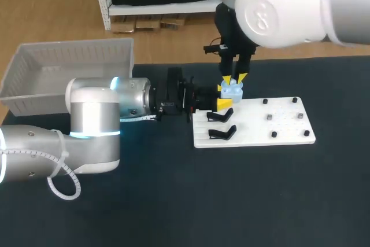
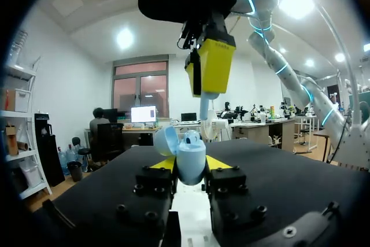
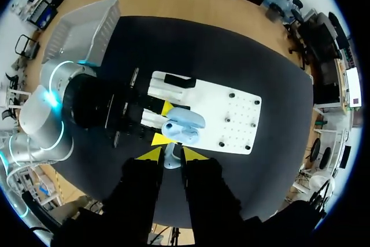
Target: Pick up each earbud case from the left stands, insert the matching earbuds, close the lid, and place the case in the box.
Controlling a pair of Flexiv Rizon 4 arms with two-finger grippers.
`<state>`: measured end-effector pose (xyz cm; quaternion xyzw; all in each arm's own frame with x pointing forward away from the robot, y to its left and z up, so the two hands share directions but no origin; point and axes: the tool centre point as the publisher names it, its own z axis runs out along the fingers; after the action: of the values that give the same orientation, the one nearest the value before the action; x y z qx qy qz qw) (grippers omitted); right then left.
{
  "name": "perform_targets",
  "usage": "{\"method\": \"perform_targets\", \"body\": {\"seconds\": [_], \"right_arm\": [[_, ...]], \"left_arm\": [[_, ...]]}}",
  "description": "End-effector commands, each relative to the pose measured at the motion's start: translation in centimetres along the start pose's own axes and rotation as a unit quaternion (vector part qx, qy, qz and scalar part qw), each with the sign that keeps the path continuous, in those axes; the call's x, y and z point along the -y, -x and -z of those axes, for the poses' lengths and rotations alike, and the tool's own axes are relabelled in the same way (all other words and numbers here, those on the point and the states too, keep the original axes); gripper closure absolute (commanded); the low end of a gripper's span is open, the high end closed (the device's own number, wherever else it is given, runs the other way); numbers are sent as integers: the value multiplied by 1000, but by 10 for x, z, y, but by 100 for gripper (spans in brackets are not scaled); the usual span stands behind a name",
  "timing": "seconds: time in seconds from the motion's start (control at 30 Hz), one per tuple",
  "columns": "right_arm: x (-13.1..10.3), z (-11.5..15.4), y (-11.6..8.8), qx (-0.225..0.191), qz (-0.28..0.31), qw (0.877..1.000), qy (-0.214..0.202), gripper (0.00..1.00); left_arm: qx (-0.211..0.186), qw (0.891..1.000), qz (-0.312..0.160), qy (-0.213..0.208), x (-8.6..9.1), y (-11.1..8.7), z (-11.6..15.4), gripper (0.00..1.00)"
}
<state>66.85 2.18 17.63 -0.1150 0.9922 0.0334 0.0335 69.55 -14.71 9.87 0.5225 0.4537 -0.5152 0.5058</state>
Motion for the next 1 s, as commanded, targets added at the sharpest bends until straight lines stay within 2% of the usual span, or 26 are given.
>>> {"method": "perform_targets", "body": {"seconds": [0.03,1.0], "right_arm": [[0,-1,0,-2,2,1000,2,100],[-1,-18,9,-2,8,1000,-4,100]], "left_arm": [[2,1000,-2,1,0,-1,0,100],[2,1000,-2,1,0,-1,0,100]]}}
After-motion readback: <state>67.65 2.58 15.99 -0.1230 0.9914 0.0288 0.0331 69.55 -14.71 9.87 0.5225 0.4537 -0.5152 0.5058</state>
